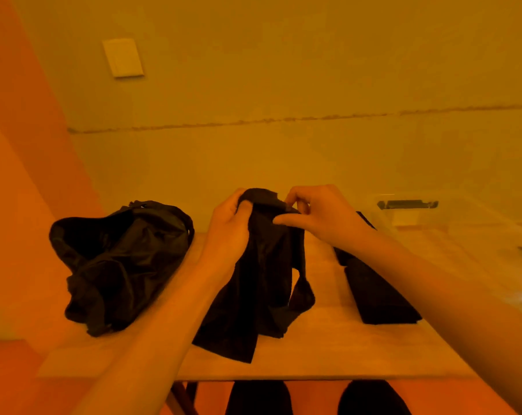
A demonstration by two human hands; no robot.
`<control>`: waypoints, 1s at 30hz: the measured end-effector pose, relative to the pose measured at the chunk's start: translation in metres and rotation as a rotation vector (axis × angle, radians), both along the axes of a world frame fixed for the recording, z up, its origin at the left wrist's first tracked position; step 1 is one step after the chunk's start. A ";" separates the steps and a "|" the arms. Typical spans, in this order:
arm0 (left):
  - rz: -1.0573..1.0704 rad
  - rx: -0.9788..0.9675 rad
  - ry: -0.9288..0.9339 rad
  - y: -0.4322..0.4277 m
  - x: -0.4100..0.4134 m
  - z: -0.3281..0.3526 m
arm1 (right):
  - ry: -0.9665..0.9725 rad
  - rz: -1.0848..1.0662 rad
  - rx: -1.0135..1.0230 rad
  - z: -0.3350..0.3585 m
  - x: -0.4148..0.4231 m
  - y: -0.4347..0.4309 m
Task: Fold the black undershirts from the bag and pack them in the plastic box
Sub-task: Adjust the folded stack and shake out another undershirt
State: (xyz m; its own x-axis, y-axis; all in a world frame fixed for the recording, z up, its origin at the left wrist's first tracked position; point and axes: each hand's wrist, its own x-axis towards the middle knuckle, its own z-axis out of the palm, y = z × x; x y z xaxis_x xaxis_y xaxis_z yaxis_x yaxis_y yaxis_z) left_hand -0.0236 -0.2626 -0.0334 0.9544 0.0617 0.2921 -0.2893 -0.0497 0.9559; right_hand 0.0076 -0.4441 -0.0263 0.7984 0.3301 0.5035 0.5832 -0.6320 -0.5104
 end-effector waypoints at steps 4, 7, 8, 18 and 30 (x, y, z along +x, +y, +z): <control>-0.070 -0.254 0.106 0.000 -0.010 -0.001 | 0.100 -0.189 -0.060 -0.054 -0.004 -0.017; -0.068 -0.406 0.134 0.010 -0.014 -0.007 | 0.304 -0.149 0.020 -0.078 -0.014 -0.015; -0.065 -0.448 0.146 0.015 -0.014 -0.011 | 0.329 -0.151 0.073 -0.083 -0.015 -0.012; 0.084 -0.200 -0.080 0.073 -0.015 -0.022 | 0.903 0.050 1.337 -0.057 -0.006 -0.005; 0.283 0.198 -0.021 0.108 -0.004 -0.029 | 0.801 0.305 1.386 -0.016 0.018 -0.033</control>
